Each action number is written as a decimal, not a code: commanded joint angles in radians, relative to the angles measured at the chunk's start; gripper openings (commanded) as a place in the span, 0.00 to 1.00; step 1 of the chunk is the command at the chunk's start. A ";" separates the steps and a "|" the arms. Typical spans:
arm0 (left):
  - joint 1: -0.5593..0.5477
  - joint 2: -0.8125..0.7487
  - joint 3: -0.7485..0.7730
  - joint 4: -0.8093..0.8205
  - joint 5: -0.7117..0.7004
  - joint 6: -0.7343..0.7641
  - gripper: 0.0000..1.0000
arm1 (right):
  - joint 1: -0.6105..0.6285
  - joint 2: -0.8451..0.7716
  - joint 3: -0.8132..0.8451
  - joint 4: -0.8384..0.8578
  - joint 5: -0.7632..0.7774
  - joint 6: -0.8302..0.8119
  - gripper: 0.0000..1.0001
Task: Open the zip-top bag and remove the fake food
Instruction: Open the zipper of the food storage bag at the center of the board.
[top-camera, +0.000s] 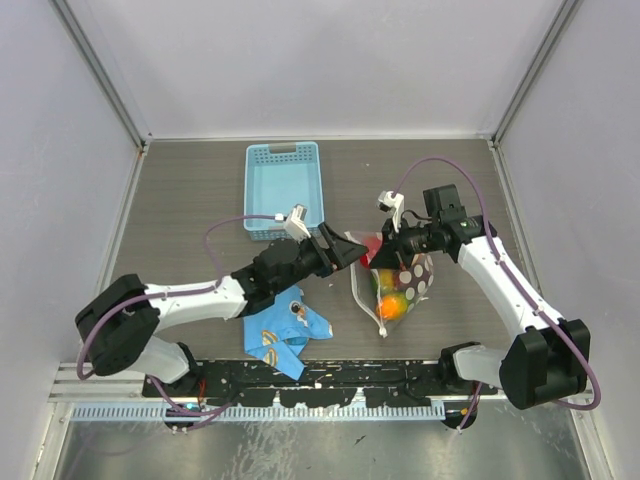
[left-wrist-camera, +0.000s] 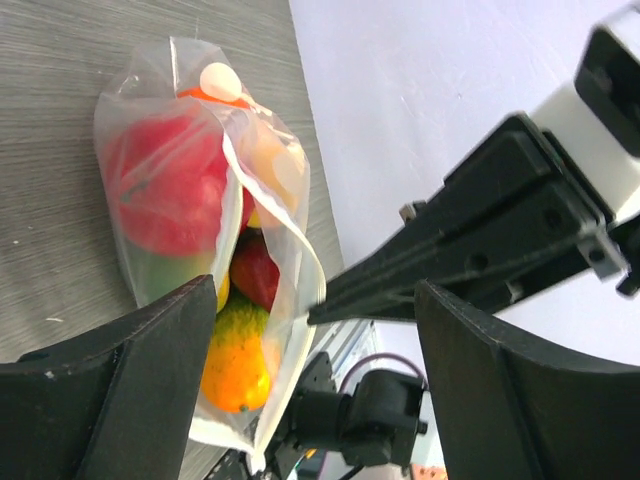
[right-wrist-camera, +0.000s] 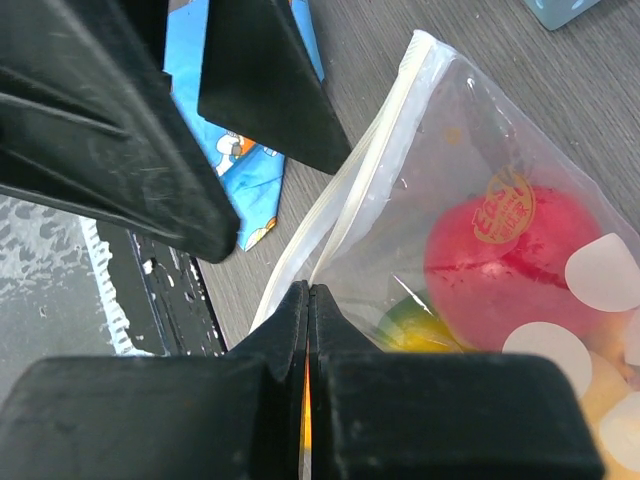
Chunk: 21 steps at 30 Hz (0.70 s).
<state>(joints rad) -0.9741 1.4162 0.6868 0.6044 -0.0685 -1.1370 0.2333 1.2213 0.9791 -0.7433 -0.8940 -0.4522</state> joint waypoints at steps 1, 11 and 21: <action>-0.001 0.050 0.096 -0.029 -0.076 -0.085 0.79 | -0.004 -0.042 0.002 0.002 -0.032 -0.020 0.01; 0.000 0.061 0.132 -0.141 -0.136 -0.075 0.70 | -0.003 -0.055 -0.009 0.008 -0.017 -0.023 0.01; 0.000 -0.129 0.079 -0.272 -0.142 0.092 0.78 | -0.009 -0.052 -0.009 0.013 -0.019 -0.022 0.01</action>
<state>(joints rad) -0.9733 1.3636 0.7803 0.2958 -0.2203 -1.1305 0.2314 1.2011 0.9661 -0.7486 -0.8955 -0.4652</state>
